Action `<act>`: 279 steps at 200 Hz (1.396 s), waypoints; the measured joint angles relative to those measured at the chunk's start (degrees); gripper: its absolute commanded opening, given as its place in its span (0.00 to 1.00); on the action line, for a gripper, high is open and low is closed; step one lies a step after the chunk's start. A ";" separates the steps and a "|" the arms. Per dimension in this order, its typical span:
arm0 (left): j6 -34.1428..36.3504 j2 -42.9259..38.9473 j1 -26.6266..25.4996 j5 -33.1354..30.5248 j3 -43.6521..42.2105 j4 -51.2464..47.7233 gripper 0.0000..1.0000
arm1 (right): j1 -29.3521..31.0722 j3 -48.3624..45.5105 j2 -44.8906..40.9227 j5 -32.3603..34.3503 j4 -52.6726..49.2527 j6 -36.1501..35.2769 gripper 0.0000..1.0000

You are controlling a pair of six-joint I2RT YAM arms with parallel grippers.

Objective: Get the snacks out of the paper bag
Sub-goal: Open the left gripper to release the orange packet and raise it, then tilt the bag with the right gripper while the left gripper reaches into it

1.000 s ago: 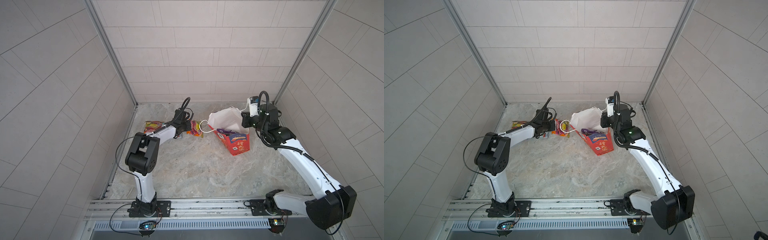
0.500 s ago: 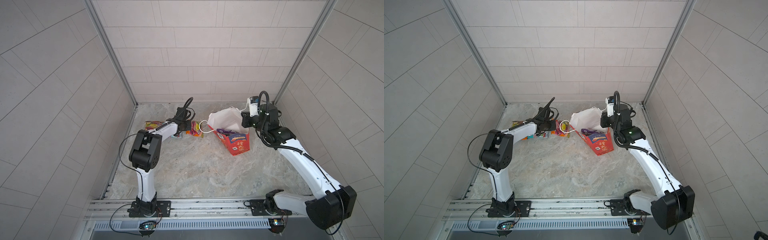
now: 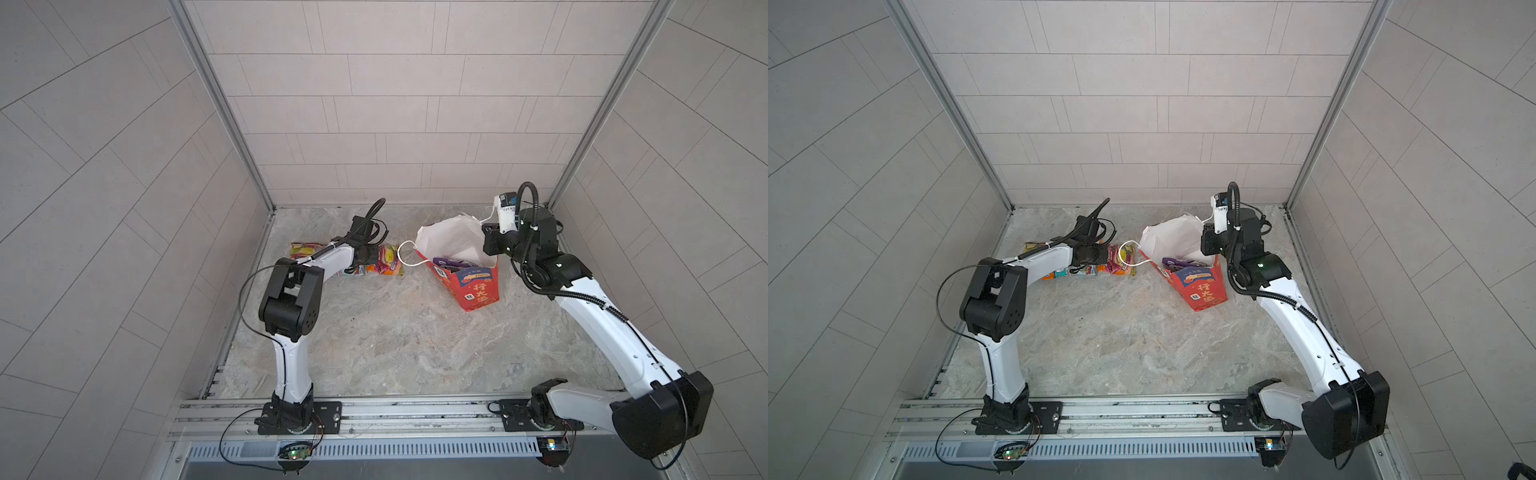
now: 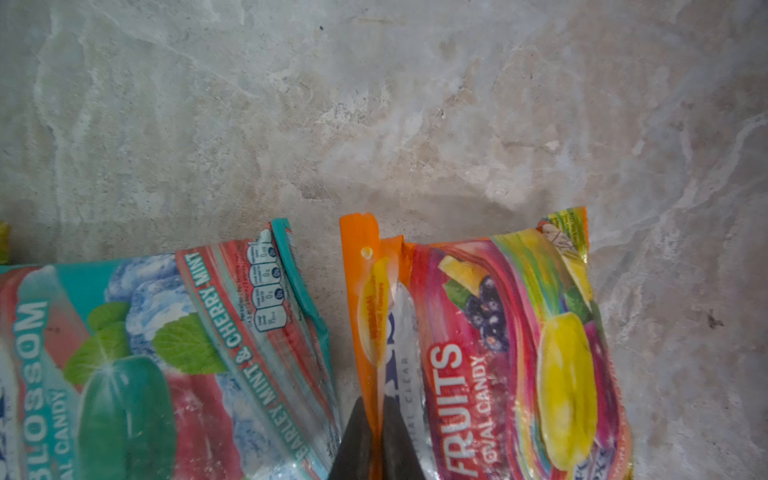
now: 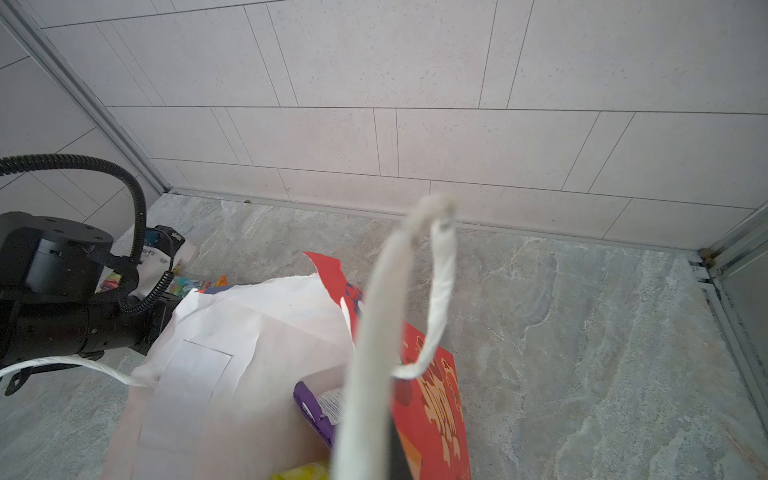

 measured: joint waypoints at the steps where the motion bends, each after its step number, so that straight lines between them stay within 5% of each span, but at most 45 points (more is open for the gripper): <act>1: 0.07 0.04 0.00 -0.02 0.02 0.00 0.12 | 0.00 0.00 0.00 0.02 0.00 0.00 0.00; 57: 1.64 0.15 0.13 -2.03 0.76 -1.42 0.33 | 0.00 0.00 0.00 -0.02 0.00 0.02 0.00; 114: 1.84 -1.46 0.13 -3.34 3.10 -4.02 0.42 | 0.00 0.00 0.00 -0.42 -0.02 0.15 0.00; 157: 1.01 -11.45 0.11 -2.14 1.36 -3.50 0.51 | -0.15 1.60 0.81 -0.31 -1.33 0.02 0.00; 210: -3.02 -32.04 -1.36 0.15 -13.79 10.43 0.56 | -2.93 9.40 6.25 -0.72 -6.34 -2.14 0.00; 279: -4.07 -36.68 -4.48 0.96 -15.89 14.21 0.56 | -5.97 26.08 16.92 0.22 -14.51 -11.65 0.00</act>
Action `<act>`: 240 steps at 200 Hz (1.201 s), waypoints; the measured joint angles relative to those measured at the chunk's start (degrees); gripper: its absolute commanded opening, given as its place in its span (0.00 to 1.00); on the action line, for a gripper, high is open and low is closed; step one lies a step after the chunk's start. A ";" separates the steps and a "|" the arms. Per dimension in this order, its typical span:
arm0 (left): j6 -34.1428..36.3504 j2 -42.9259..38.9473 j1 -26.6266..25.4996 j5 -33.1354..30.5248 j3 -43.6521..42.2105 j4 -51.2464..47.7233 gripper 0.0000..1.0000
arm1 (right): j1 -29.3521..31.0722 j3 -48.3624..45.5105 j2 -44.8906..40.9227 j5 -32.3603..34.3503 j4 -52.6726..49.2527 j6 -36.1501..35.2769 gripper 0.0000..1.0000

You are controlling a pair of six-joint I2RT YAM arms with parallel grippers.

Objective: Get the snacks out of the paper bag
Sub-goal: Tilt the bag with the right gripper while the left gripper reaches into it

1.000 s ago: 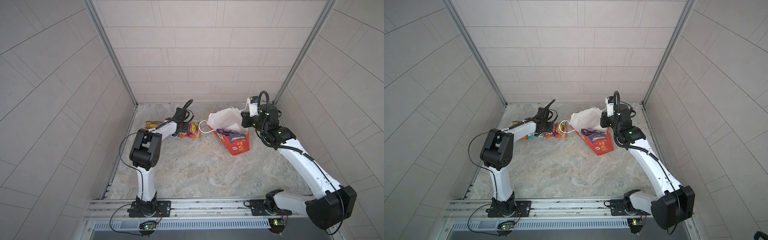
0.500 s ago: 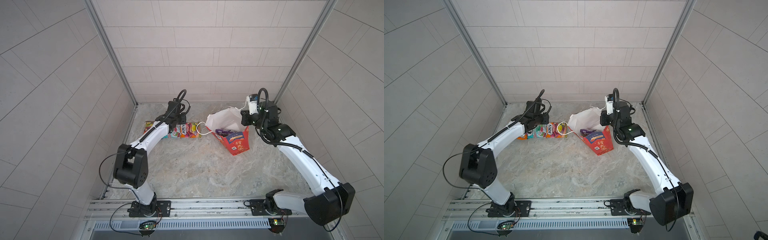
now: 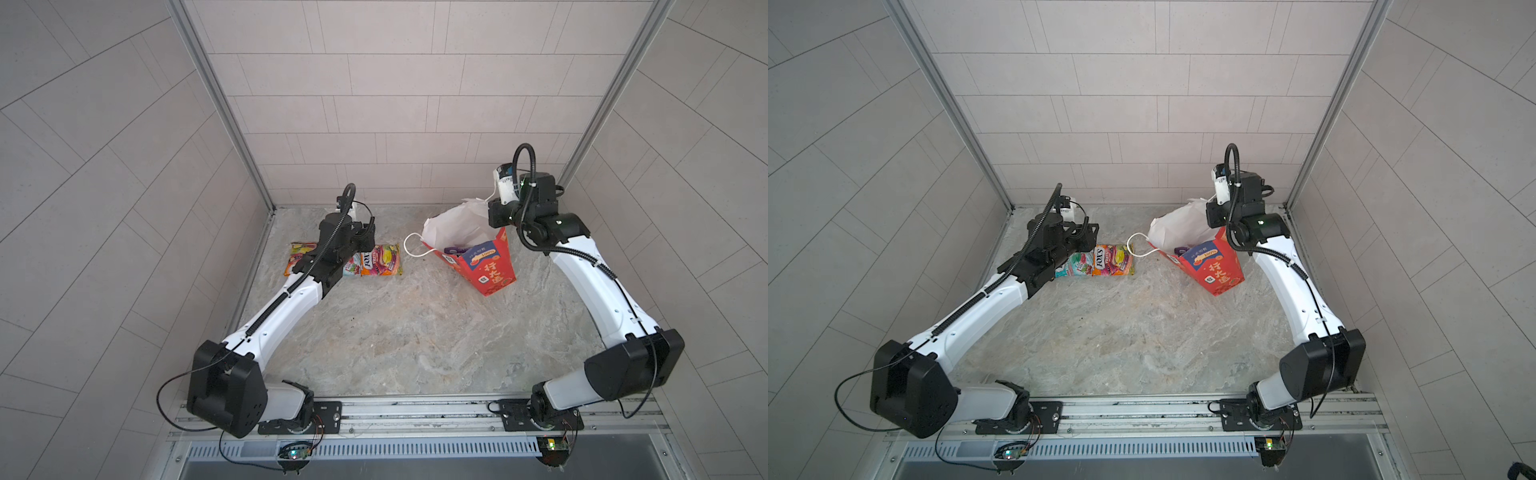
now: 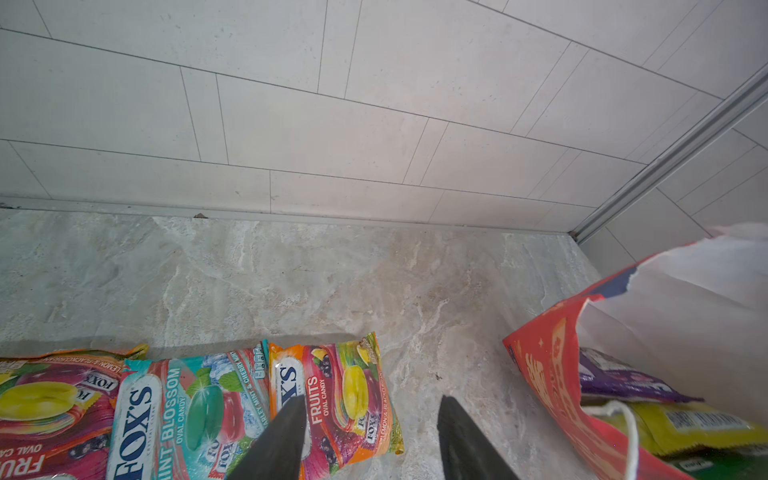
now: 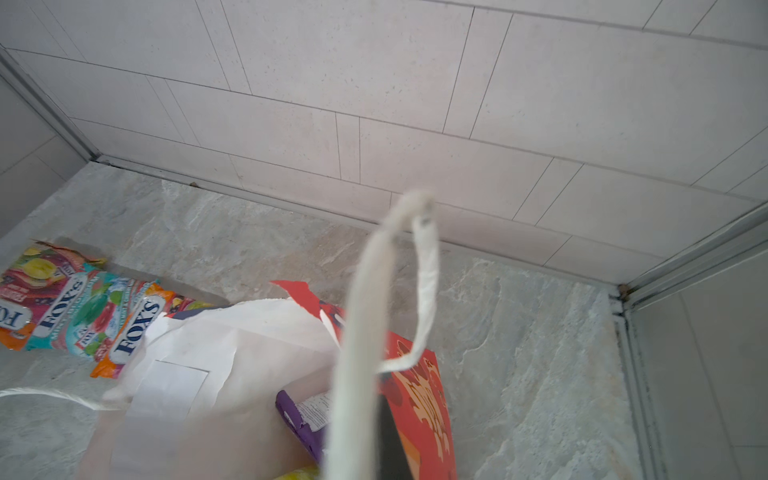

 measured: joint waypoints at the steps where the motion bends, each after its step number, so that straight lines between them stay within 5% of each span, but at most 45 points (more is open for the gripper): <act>1: 0.00 -0.02 -0.04 0.00 -0.02 0.04 0.56 | -0.04 0.22 0.15 0.07 -0.09 -0.11 0.00; 62: -0.02 -2.16 -5.29 -0.37 -6.25 5.27 0.56 | -0.09 11.47 7.85 -1.44 -2.97 -17.99 0.00; 125: -0.61 -4.46 -8.98 -0.83 -14.38 6.62 0.56 | 9.60 -5.70 5.11 -3.15 3.43 -31.12 0.00; 203: -0.50 -8.39 -11.87 -0.11 -14.40 7.74 0.54 | 17.35 -12.17 2.03 -3.45 10.60 -28.20 0.00; 240: 2.10 -6.05 -15.02 4.57 -14.73 9.35 0.53 | 18.93 -23.87 -4.42 -4.59 18.03 -24.63 0.00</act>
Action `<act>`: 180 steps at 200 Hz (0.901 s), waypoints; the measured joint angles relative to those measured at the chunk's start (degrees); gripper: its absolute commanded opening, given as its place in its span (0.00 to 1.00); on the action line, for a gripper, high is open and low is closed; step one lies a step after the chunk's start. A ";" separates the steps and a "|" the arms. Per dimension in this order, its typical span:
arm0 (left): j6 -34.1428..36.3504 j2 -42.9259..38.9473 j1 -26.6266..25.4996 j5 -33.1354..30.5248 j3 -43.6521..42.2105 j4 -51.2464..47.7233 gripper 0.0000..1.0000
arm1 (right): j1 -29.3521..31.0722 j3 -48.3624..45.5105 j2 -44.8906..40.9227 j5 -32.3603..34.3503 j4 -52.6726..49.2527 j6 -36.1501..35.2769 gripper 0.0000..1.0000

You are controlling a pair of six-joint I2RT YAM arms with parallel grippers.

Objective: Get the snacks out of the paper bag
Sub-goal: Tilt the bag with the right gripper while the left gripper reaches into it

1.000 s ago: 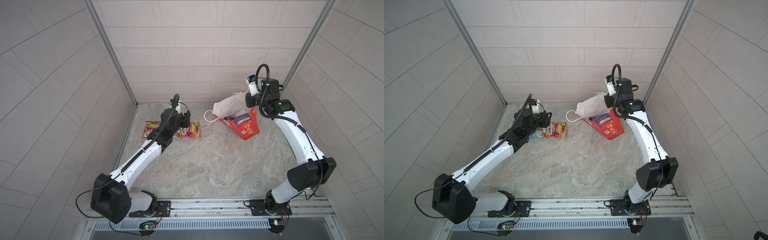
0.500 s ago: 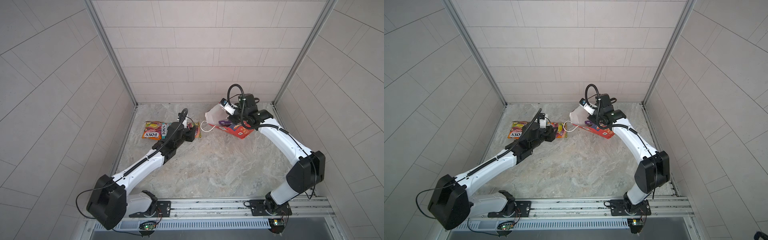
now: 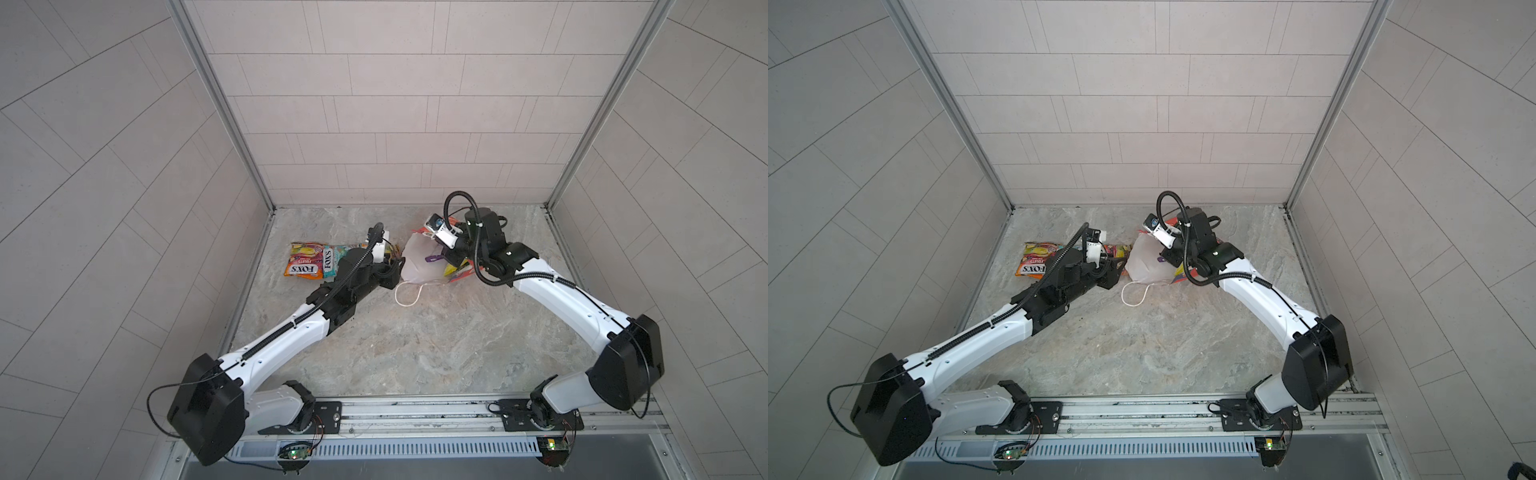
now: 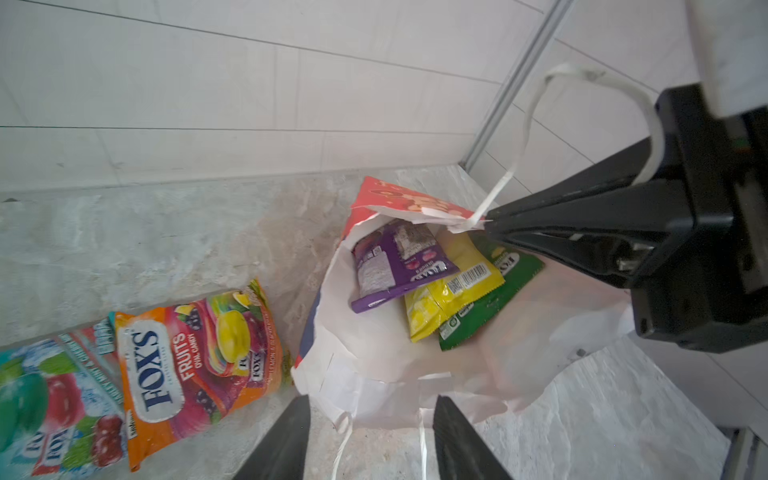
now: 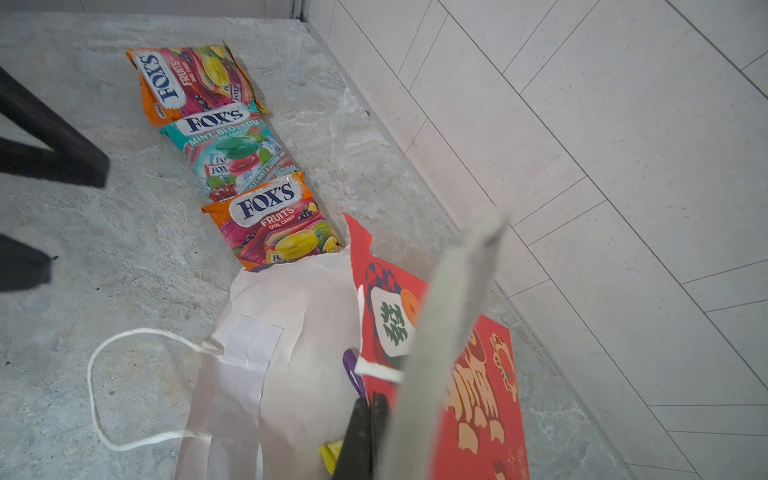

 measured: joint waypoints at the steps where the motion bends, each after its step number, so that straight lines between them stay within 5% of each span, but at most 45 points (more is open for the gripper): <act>1: 0.15 0.13 -0.15 0.20 0.00 0.00 0.53 | 0.02 -0.31 -0.17 -0.04 0.17 0.09 0.00; 44: 4.90 3.76 -4.81 4.59 0.00 -0.37 0.53 | 0.26 -13.07 -10.21 -1.05 7.28 2.45 0.00; 180: 21.99 11.02 -9.88 4.83 6.75 -2.10 0.54 | -1.60 -17.84 -16.68 -2.01 12.33 13.55 0.00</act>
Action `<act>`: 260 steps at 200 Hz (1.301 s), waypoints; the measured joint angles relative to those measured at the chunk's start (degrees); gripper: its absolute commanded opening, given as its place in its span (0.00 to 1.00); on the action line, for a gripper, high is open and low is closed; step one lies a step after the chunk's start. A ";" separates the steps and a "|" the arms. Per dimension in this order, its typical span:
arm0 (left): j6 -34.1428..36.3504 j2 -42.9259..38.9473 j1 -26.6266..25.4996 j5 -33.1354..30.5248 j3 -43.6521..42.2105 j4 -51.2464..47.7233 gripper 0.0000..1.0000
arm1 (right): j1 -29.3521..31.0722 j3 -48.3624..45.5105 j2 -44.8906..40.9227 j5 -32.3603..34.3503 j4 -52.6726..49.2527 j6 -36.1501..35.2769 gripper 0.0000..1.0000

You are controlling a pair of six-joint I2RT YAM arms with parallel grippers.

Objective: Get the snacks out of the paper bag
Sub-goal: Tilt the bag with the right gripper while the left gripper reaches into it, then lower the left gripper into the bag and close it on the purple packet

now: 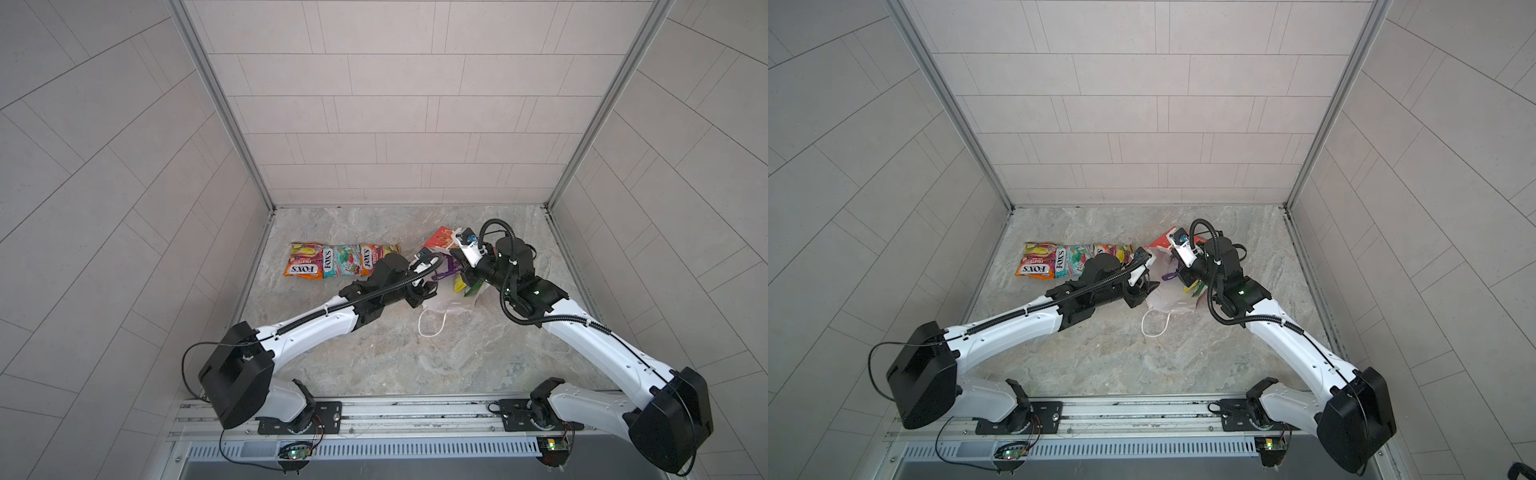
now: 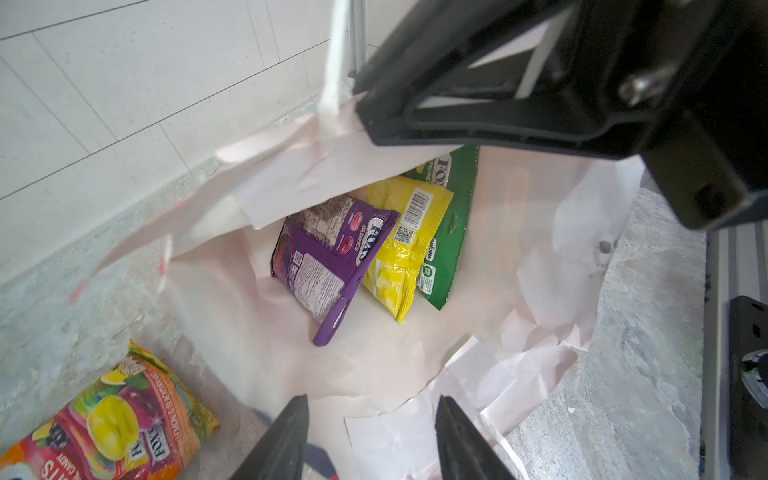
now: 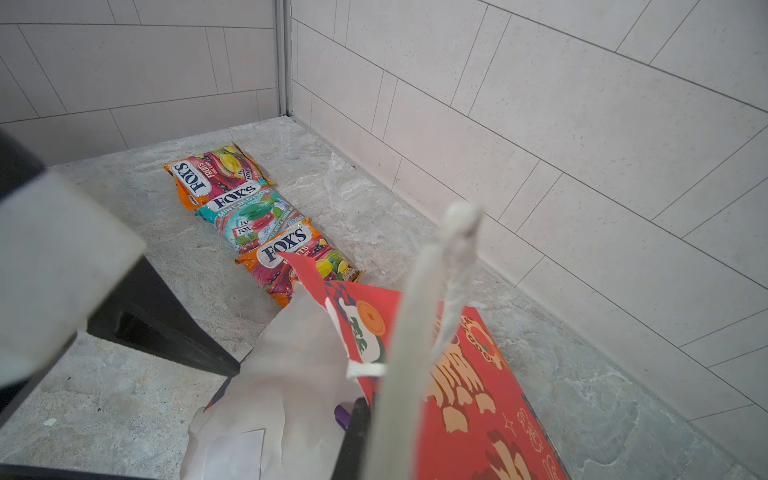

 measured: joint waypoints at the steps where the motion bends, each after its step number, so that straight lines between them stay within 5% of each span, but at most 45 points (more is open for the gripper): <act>1: 0.33 0.09 -0.13 -0.04 0.11 -0.11 0.54 | -0.02 0.00 0.00 0.02 0.00 0.04 0.00; 63: 11.19 1.42 -5.79 -3.93 1.44 0.00 0.54 | -0.87 1.99 0.07 -0.61 -1.31 2.80 0.00; 260: 24.39 19.28 -4.83 -8.35 12.79 0.66 0.56 | -5.07 2.03 -1.29 -6.36 -1.25 8.79 0.00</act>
